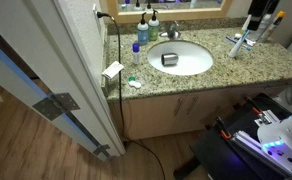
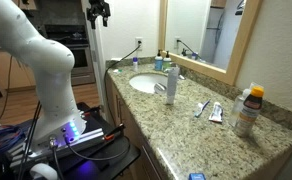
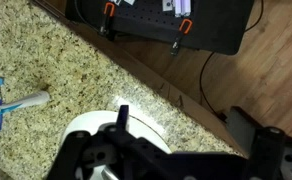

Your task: Take the silver cup out of the sink and place it on the counter top

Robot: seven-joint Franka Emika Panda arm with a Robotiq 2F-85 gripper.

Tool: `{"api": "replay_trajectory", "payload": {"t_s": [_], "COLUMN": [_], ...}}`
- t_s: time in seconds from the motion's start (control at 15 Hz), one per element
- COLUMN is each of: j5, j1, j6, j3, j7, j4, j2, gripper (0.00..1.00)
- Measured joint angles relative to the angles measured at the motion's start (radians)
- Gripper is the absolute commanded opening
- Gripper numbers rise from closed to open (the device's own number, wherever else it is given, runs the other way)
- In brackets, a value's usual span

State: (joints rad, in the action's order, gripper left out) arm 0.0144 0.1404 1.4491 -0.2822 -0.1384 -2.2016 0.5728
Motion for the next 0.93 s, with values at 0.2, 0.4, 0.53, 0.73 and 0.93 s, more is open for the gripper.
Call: {"api": "replay_trajectory", "payload": {"t_s": [0.2,0.4,0.53,0.73,0.93], "j5": [0.0,0.0,0.01,0.063,0.121], "j1": [0.0,-0.002,-0.007,-0.017,-0.012], "j6": [0.0,-0.043,-0.045,-0.052,-0.054], "j3": [0.0,0.001,0.001,0.005,0.009], "j7": [-0.001,-0.106,-0.218,-0.348,-0.339], "j4": [0.0,0.0,0.0,0.0,0.0], "j2": [0.0,0.0,0.002,0.005,0.005], "gripper": [1.0,1.0,1.0,1.0,1.0]}}
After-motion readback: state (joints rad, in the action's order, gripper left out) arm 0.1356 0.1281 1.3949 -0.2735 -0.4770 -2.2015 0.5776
